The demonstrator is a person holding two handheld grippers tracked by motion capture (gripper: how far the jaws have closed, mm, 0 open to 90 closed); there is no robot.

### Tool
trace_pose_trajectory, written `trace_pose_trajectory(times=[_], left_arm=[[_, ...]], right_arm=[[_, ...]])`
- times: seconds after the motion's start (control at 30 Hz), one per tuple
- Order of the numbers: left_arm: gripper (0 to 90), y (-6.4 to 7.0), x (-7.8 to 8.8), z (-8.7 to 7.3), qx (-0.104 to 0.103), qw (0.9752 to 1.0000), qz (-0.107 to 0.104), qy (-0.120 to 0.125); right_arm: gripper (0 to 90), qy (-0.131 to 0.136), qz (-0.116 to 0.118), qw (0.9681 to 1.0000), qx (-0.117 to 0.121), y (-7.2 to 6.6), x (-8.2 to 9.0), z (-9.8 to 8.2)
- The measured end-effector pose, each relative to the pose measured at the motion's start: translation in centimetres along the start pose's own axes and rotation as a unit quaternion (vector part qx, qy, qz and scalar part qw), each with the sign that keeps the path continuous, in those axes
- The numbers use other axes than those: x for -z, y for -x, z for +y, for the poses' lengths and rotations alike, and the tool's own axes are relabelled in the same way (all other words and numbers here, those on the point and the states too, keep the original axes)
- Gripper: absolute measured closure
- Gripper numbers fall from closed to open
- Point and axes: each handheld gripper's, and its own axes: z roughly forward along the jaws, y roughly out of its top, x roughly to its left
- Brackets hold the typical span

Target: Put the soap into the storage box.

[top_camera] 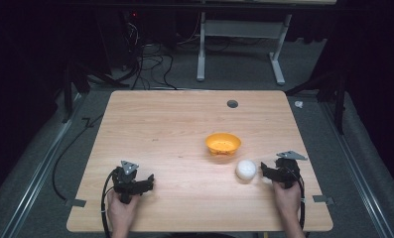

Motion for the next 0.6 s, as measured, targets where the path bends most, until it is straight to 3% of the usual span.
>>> trace_pose_trajectory(times=[0.6], left_arm=[[10.4, 0.0, 0.0, 0.0, 0.0, 1.0, 0.0, 0.0]], right_arm=[[25.6, 0.0, 0.002, 1.0, 0.002, -0.11, 0.02, -0.03]])
